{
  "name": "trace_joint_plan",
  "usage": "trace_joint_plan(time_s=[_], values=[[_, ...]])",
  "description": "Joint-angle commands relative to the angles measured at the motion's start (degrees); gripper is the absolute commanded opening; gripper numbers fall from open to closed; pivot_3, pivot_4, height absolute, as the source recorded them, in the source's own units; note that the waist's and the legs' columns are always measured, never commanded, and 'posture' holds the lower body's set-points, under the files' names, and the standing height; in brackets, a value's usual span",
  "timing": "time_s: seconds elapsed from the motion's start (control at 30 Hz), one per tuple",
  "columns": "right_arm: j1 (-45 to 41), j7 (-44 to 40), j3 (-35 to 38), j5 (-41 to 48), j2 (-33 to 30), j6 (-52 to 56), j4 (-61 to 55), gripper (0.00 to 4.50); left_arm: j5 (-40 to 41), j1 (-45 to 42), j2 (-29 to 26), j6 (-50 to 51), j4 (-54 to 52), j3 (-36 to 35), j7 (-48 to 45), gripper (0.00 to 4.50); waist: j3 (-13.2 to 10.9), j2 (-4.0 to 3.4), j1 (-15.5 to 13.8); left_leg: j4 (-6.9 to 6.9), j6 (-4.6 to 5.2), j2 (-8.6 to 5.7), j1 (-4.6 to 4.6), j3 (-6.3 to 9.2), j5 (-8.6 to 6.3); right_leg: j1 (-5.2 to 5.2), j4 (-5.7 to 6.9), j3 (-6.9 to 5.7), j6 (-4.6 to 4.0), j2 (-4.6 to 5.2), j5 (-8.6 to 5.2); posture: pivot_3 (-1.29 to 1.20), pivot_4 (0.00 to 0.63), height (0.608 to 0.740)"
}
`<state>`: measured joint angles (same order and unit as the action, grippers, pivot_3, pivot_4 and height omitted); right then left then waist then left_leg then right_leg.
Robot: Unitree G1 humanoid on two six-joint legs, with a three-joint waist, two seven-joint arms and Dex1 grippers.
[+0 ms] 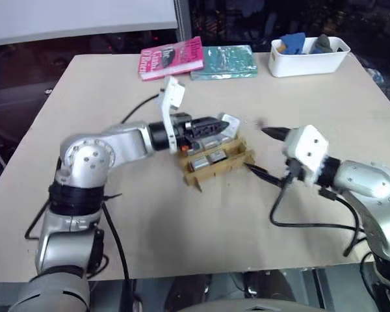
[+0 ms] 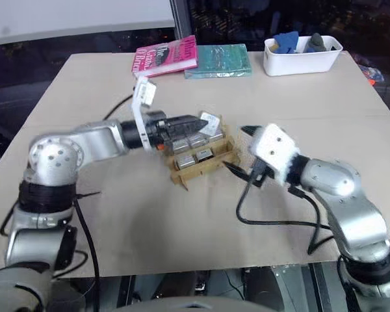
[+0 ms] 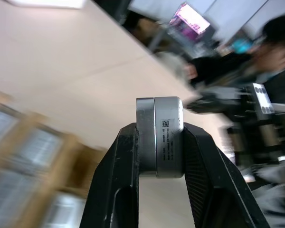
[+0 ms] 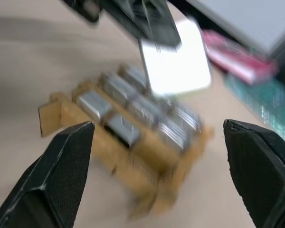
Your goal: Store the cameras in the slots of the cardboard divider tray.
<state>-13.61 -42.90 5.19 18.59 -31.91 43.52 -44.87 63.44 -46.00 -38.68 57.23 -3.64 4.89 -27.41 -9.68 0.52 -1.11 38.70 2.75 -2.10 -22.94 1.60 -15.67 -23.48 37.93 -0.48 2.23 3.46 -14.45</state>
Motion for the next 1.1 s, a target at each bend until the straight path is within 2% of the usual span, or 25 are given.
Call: trace_joint_plan(time_s=[0.03,0.2,0.33,0.8,0.87,0.9,1.07,1.1], values=[[4.26,0.15,9.20,8.74,-0.34,3.75,-6.92,4.40,-9.86,-4.77,0.61,-4.34,4.51,5.65,-10.85,0.71,0.00,0.00,0.26,0.00,0.00,0.01,0.01,0.00,0.00,0.00,-0.01,-0.01,0.00,-0.03,0.00,0.00,0.150,0.740],[12.19,2.61,16.91,14.62,-0.89,5.12,-10.77,4.40,-23.60,-10.68,2.74,-9.96,12.43,14.13,-21.58,0.71,0.00,-0.01,0.50,-0.03,0.00,0.12,0.03,-0.06,0.00,-0.01,0.01,0.02,0.00,-0.18,-0.01,0.00,0.150,0.740],[16.71,5.96,18.66,15.14,-0.80,4.14,-12.19,4.40,-33.03,-13.39,3.82,-14.88,17.34,18.78,-27.66,0.71,-0.01,0.00,0.76,-0.03,0.02,0.19,0.05,-0.15,-0.01,-0.02,0.02,0.22,0.00,-0.27,-0.01,0.00,0.150,0.740],[21.83,10.66,18.65,17.69,-2.84,1.20,-13.64,4.40,-50.15,-14.30,8.50,-25.79,28.11,20.58,-37.21,0.71,-0.01,0.02,0.46,0.06,0.10,0.22,0.01,-0.15,-0.05,-0.02,0.05,0.27,0.01,-0.28,-0.01,0.00,0.150,0.740],[22.27,11.01,18.72,17.96,-3.18,0.87,-13.65,4.50,-51.04,-14.12,9.06,-26.26,28.32,20.00,-37.52,1.81,-0.01,0.02,0.46,0.15,0.18,0.23,0.01,-0.14,-0.10,-0.01,0.09,0.26,0.02,-0.29,-0.01,0.00,0.150,0.740],[22.50,11.14,18.66,18.03,-3.43,0.72,-13.63,4.50,-50.98,-13.91,9.11,-25.89,27.63,19.73,-38.47,2.05,-0.02,0.02,0.46,0.17,0.22,0.24,0.01,-0.14,-0.12,-0.01,0.11,0.26,0.02,-0.29,-0.01,0.00,0.150,0.740],[22.92,11.60,18.33,18.51,-4.49,-0.12,-12.97,4.50,-51.14,-13.21,9.01,-23.58,24.42,17.26,-38.71,4.41,-0.01,0.02,0.46,0.34,0.27,0.27,-0.06,-0.11,-0.15,0.00,0.14,0.23,0.02,-0.32,-0.01,0.00,0.150,0.740],[22.91,11.65,18.25,18.58,-4.67,-0.31,-12.80,4.50,-51.07,-13.06,8.91,-23.10,23.74,16.77,-38.49,4.47,-0.01,0.02,0.48,0.35,0.27,0.27,-0.07,-0.11,-0.15,0.00,0.14,0.23,0.02,-0.32,-0.01,0.00,0.150,0.740]])
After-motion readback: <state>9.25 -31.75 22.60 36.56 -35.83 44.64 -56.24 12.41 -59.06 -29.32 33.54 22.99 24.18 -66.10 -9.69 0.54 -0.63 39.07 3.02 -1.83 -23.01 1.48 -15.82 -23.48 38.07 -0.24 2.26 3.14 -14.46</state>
